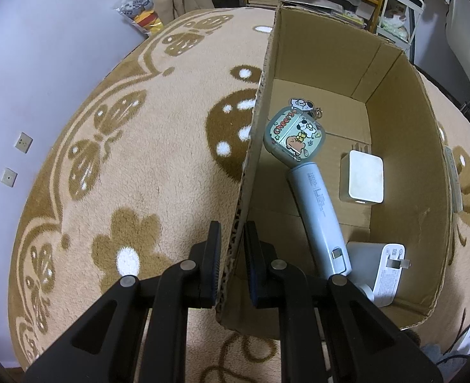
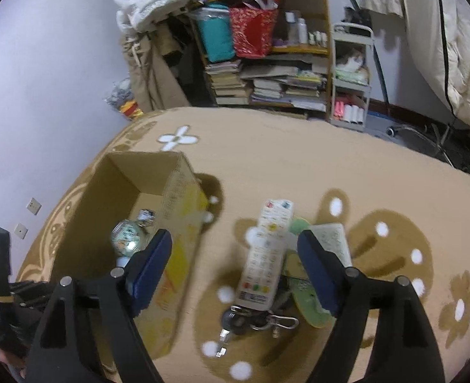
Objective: Organize rigid objects
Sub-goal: 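Return the right tool to the items and grasp the white Midea remote, then carry the white Midea remote into the box with the right tool and release, then move the right tool back and grasp the white JSCN remote, then carry the white JSCN remote into the box with the right tool and release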
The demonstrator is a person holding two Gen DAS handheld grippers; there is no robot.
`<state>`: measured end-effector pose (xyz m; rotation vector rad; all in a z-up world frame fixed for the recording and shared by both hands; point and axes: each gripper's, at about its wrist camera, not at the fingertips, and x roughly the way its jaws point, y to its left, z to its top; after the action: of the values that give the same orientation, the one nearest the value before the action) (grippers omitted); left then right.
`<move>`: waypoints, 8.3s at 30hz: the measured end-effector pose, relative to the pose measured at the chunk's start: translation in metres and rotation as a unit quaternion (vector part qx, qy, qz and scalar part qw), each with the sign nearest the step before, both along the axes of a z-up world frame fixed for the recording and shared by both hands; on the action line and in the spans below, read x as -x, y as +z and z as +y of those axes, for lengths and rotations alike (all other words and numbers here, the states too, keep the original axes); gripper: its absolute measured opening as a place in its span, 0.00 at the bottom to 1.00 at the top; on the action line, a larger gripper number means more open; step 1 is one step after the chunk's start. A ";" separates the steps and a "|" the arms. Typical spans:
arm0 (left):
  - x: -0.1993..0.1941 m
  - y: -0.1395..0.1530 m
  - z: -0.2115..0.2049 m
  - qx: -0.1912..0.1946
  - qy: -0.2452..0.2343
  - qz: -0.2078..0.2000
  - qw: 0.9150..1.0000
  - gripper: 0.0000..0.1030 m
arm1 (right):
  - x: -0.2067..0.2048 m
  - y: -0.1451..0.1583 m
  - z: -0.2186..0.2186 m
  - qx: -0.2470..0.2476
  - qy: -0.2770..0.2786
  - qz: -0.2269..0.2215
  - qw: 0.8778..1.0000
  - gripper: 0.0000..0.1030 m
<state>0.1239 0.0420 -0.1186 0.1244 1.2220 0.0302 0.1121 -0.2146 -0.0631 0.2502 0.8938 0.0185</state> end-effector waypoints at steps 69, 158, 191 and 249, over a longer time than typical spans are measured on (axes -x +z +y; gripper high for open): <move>0.000 -0.001 -0.001 -0.009 -0.004 -0.002 1.000 0.13 | 0.005 -0.003 -0.024 -0.048 -0.041 -0.025 0.998 0.50; -0.004 -0.004 0.001 0.008 -0.004 0.002 1.000 0.14 | -0.035 -0.090 -0.005 -0.006 -0.014 0.082 0.996 0.69; -0.004 -0.003 0.003 0.013 -0.004 -0.001 1.000 0.14 | -0.010 -0.062 0.013 -0.026 -0.046 0.030 0.998 0.43; -0.001 0.001 0.004 0.020 -0.007 -0.006 1.000 0.14 | 0.000 0.004 0.114 -0.016 0.097 -0.017 0.995 0.63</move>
<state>0.1252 0.0456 -0.1173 0.0974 1.2082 -0.0046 0.1124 -0.1011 -0.0595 0.1911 0.8826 0.2154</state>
